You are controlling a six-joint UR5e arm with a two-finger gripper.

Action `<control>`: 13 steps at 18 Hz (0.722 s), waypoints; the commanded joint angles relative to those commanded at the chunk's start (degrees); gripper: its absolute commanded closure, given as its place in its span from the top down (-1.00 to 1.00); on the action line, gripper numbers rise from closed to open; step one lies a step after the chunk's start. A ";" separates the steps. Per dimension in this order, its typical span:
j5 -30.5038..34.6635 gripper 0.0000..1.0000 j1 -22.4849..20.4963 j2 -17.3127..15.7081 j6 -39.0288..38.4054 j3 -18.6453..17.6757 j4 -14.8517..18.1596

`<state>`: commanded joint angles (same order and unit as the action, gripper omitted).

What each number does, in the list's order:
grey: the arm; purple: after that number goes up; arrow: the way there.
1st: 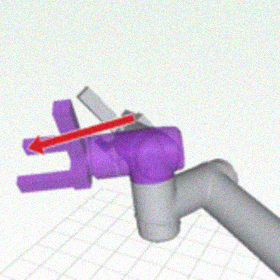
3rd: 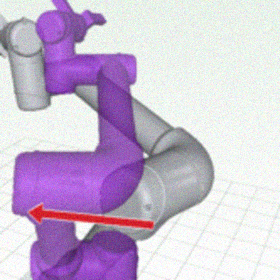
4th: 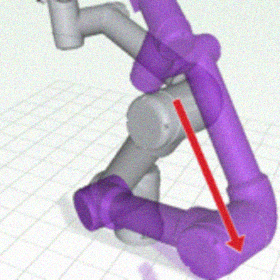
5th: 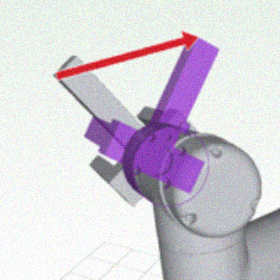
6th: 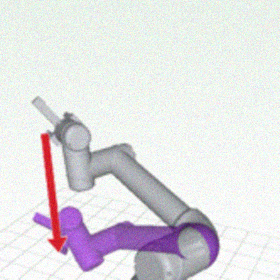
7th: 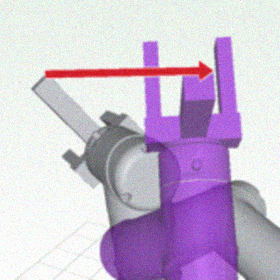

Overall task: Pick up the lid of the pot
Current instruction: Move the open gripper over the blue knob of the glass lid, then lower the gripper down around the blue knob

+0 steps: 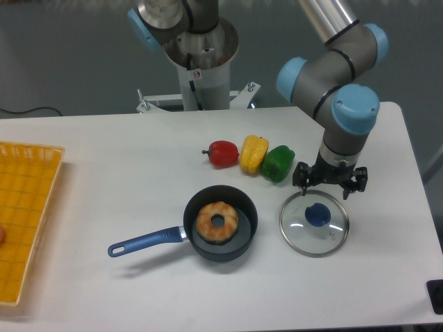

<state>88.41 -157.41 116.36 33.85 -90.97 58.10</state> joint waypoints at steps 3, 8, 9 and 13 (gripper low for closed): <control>0.80 1.00 0.79 0.44 -4.65 0.26 0.00; 0.71 1.00 2.02 1.50 -12.13 1.06 -0.09; 0.62 1.00 2.20 1.67 -13.19 1.06 -0.09; 0.62 1.00 2.29 2.11 -14.43 1.06 -0.09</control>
<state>89.03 -155.13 118.48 19.43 -89.91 58.01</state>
